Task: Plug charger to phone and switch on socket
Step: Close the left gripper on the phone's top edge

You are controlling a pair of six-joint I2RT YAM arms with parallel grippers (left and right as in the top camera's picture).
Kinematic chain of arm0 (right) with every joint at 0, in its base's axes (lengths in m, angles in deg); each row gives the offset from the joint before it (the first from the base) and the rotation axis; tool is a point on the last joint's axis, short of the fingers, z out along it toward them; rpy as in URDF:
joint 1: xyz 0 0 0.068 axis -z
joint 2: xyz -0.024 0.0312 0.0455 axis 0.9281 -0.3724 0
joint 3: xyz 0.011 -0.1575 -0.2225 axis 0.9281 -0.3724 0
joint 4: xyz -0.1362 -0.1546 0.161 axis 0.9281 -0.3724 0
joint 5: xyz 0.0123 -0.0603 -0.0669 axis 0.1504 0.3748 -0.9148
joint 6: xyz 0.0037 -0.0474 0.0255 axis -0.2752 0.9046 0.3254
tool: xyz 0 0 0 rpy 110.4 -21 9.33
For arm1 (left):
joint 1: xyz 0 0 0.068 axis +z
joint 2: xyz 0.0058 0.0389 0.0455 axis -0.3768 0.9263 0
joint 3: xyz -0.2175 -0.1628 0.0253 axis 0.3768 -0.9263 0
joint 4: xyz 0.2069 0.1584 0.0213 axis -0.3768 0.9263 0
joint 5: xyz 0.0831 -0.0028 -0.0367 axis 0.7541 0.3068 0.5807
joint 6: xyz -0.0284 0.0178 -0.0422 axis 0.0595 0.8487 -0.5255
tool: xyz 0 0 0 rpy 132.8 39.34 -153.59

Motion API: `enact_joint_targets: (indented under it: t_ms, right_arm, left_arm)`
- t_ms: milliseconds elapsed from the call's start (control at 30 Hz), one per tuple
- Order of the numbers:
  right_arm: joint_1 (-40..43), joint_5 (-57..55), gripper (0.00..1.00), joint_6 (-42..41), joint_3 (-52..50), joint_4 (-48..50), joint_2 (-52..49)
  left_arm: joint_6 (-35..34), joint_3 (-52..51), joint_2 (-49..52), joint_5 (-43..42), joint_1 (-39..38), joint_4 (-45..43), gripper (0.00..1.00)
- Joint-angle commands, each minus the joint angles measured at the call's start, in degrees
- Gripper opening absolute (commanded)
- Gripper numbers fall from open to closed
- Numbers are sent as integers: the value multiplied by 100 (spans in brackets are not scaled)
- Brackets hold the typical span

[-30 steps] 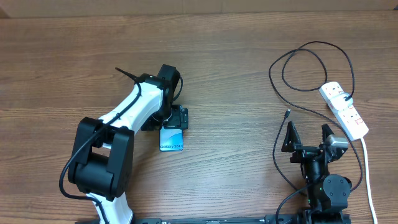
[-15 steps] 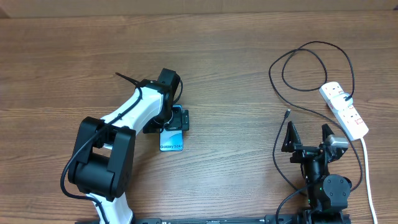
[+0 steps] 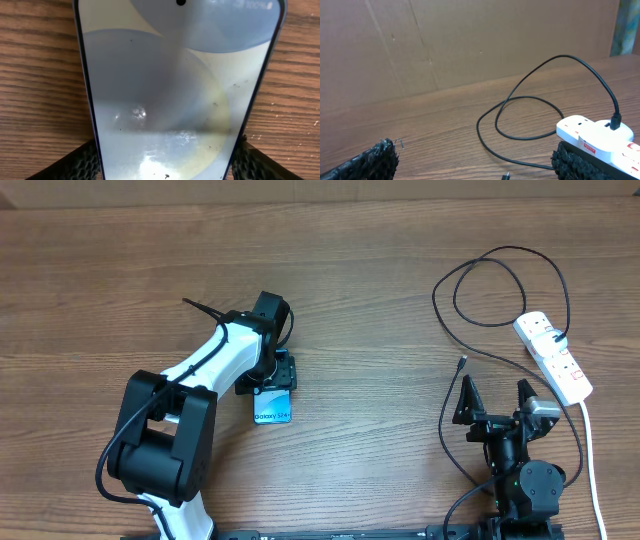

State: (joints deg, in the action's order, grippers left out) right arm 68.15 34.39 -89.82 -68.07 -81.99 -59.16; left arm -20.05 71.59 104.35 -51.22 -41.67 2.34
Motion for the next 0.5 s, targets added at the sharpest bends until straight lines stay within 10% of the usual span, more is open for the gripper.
enact_joint_targets:
  t_ms: [0, 467]
  right_arm:
    - [39, -52, 100, 15, -59, 15, 2]
    - [37, -52, 100, 15, -59, 15, 2]
  left_arm:
    - [-83, -232, 144, -249, -44, -20, 67]
    - [-83, -155, 142, -483, -37, 127, 51]
